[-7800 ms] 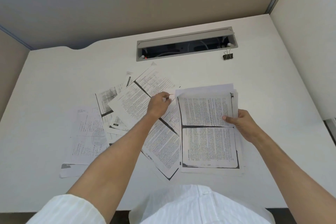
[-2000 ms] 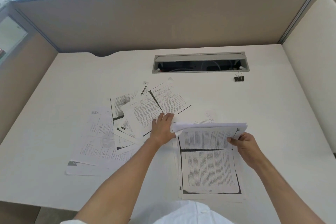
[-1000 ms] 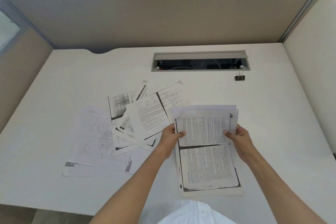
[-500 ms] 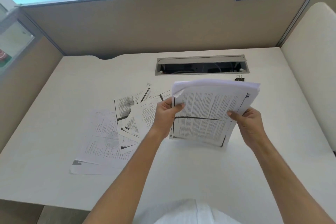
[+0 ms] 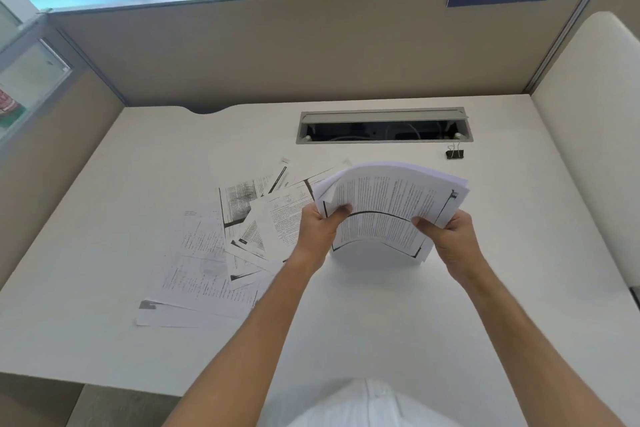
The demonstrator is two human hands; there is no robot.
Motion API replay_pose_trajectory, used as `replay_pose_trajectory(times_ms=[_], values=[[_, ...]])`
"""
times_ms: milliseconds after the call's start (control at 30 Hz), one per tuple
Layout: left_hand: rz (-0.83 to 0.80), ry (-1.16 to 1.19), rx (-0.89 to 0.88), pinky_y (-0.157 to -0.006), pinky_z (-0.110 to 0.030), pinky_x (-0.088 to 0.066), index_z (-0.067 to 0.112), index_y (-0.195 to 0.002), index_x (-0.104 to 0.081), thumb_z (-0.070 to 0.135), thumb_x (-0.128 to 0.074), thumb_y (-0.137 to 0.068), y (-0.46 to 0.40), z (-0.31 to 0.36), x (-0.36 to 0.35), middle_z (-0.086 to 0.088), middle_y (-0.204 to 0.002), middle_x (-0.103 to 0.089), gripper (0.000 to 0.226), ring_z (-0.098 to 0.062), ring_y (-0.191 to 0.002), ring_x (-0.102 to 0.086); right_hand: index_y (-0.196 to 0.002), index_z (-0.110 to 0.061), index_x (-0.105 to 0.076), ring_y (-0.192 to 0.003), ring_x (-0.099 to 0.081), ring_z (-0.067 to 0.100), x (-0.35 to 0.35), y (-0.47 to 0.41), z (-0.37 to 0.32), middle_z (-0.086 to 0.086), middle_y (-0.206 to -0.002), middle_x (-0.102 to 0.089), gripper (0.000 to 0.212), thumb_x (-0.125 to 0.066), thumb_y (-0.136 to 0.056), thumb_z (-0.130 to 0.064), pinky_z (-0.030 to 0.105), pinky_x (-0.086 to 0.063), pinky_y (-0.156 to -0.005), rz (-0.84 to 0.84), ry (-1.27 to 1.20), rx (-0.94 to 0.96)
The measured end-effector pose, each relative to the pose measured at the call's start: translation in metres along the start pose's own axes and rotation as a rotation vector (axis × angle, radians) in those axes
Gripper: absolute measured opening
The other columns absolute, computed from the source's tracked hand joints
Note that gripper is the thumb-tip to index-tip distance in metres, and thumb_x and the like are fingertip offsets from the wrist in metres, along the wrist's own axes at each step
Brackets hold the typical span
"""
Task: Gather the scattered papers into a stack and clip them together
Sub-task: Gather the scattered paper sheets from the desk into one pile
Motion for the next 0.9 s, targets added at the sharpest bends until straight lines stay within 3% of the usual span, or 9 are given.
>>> replay_pose_trajectory(times_ms=[100,233,400,500,667,800,900], values=[[-0.001,-0.020,0.023,-0.072,-0.024,-0.057,0.026,-0.084,-0.076,0.005,-0.071,-0.085,0.000,-0.009,-0.001,0.004,-0.087,-0.075,0.021,-0.016,-0.089,-0.069,-0.085,-0.038,-0.078,-0.087,-0.071,0.002,-0.002,0.001,0.009,-0.016,-0.089,-0.077,0.046,-0.064,-0.088,0.006,0.028,-0.057,-0.078,-0.022,0.068,-0.033],[-0.004,-0.051,0.057,-0.073,-0.029,-0.058,0.026,-0.081,-0.075,0.007,-0.069,-0.086,-0.006,-0.012,0.000,0.001,-0.088,-0.074,0.020,-0.020,-0.091,-0.069,-0.084,-0.035,-0.075,-0.092,-0.069,0.015,0.006,0.001,0.013,-0.010,-0.093,-0.075,0.033,-0.066,-0.090,-0.005,0.043,-0.056,-0.084,0.043,0.161,-0.031],[-0.107,-0.095,0.111,-0.079,-0.027,-0.058,0.018,-0.095,-0.075,0.012,-0.066,-0.090,-0.021,-0.009,0.002,0.003,-0.096,-0.077,0.012,-0.014,-0.094,-0.073,-0.093,-0.029,-0.073,-0.096,-0.071,0.020,0.007,-0.005,0.010,-0.005,-0.098,-0.074,0.020,-0.067,-0.090,-0.010,0.042,-0.058,-0.082,0.059,0.262,-0.024],[-0.121,-0.077,0.163,-0.079,-0.028,-0.059,0.015,-0.102,-0.073,0.020,-0.060,-0.095,-0.035,-0.011,0.017,0.002,-0.098,-0.077,0.015,-0.013,-0.091,-0.072,-0.095,-0.026,-0.074,-0.094,-0.073,0.020,0.009,-0.010,0.021,-0.006,-0.099,-0.075,0.023,-0.065,-0.091,-0.005,0.039,-0.058,-0.081,0.059,0.189,-0.098],[0.065,-0.215,0.236,-0.089,-0.036,-0.049,0.022,-0.100,-0.068,0.026,-0.065,-0.092,-0.064,-0.027,0.075,-0.003,-0.110,-0.069,0.009,-0.017,-0.098,-0.062,-0.098,-0.017,-0.074,-0.095,-0.074,0.022,0.012,-0.010,0.057,0.002,-0.102,-0.078,0.022,-0.064,-0.089,0.001,0.034,-0.062,-0.078,0.081,0.021,-0.280],[0.109,-0.457,0.237,-0.102,-0.038,-0.046,0.015,-0.120,-0.063,0.026,-0.068,-0.089,-0.089,-0.042,0.111,-0.003,-0.121,-0.064,0.033,-0.020,-0.114,-0.058,-0.107,-0.007,-0.070,-0.105,-0.070,0.031,0.011,-0.004,0.085,0.007,-0.106,-0.076,0.023,-0.062,-0.088,0.004,0.048,-0.056,-0.092,0.151,-0.078,-0.370],[0.108,-0.637,0.218,-0.097,-0.032,-0.044,0.014,-0.126,-0.060,0.025,-0.071,-0.087,-0.103,-0.050,0.128,-0.002,-0.126,-0.062,0.043,-0.015,-0.114,-0.055,-0.116,0.001,-0.065,-0.111,-0.066,0.037,0.007,0.000,0.102,0.020,-0.117,-0.069,0.029,-0.062,-0.088,0.006,0.056,-0.047,-0.101,0.210,-0.122,-0.411]])
Point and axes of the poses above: each hand's wrist, its own y-axis away from the middle knuckle, its own x-axis out of the back of the hand, z = x × y, the point moved 10 cm from there along -y, towards the middle knuckle
